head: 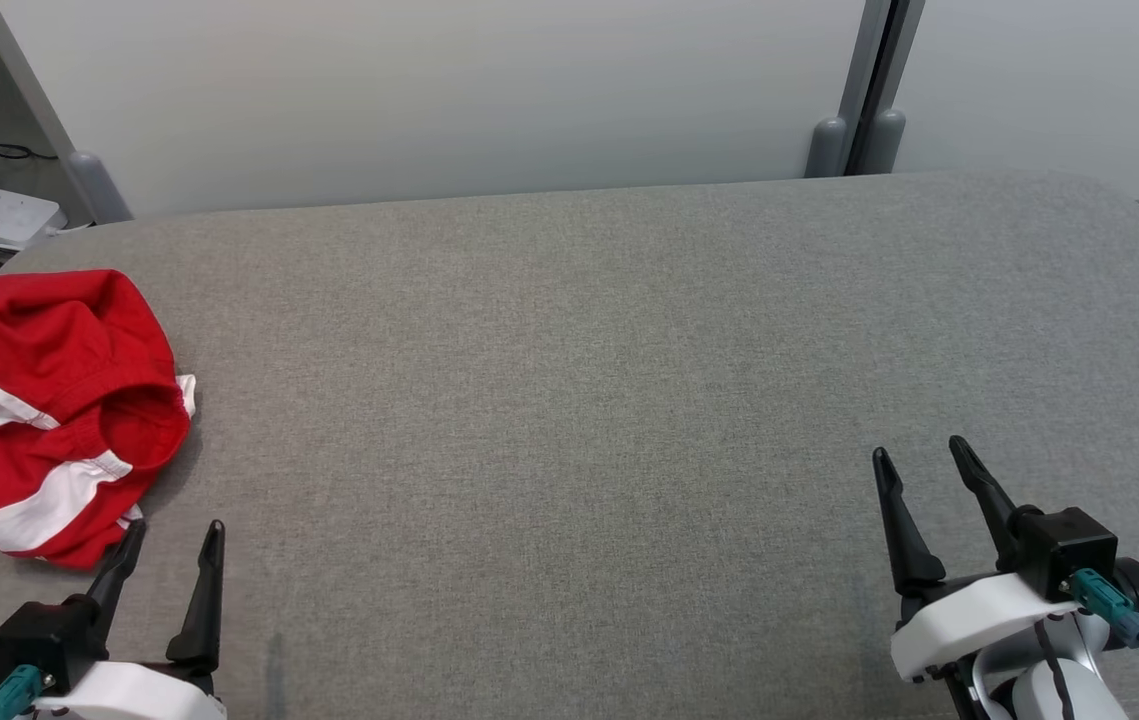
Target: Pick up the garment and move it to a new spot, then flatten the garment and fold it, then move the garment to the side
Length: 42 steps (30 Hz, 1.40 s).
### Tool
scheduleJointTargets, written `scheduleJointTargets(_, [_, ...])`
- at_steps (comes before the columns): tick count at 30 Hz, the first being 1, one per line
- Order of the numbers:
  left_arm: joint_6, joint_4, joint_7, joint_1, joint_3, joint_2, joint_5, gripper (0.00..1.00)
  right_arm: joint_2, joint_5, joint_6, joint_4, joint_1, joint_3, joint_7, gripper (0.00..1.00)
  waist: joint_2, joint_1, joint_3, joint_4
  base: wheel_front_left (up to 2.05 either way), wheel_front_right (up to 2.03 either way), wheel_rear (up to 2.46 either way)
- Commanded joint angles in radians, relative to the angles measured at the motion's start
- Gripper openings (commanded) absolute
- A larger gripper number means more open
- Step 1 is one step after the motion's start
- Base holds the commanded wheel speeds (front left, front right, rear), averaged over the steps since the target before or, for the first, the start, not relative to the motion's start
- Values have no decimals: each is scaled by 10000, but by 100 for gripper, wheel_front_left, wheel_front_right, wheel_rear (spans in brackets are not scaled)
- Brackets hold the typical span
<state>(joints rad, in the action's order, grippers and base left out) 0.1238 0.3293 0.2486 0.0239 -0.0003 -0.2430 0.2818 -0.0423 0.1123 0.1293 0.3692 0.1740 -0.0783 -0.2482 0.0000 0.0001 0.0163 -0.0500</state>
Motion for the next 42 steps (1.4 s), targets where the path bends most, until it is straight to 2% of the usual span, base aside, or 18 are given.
scheduleJointTargets(1, [69, -206, 132, 441, 455, -248, -74, 100, -79, -82, 14, -231, 338, -194, -136, 100, 0, -1, -2, 6, 0, 0, 0])
scheduleJointTargets(9, [69, -132, 132, 392, 560, -208, -64, 100, -79, -63, 14, -221, 276, -41, -136, 100, 0, -1, -3, 40, 0, 0, 0])
scheduleJointTargets(18, [69, -35, 132, 422, 647, -122, -8, 100, -79, -1, 14, -314, 342, -567, -136, 100, 0, -1, 6, 438, 0, 0, 0])
scheduleJointTargets(23, [69, 168, 132, 451, 818, -54, 28, 100, -79, 11, 14, -162, 472, -844, -136, 100, 0, -1, -33, 1256, 0, 0, 0])
scheduleJointTargets(35, [69, 611, 132, 634, 735, -25, 73, 100, -79, 280, 14, 471, 1073, -1725, -136, 100, 0, -1, 16, 3840, 0, 0, 0])
scheduleJointTargets(39, [69, 815, 132, 727, 613, -26, 230, 100, -79, 401, 14, 645, 1262, -1881, -136, 100, 0, -1, 14, 4324, 0, 0, 0])
scheduleJointTargets(42, [69, 906, 132, 750, 591, -80, 336, 100, -79, 449, 14, 737, 1310, -2022, -136, 100, 0, -1, 29, 4399, 0, 0, 0])
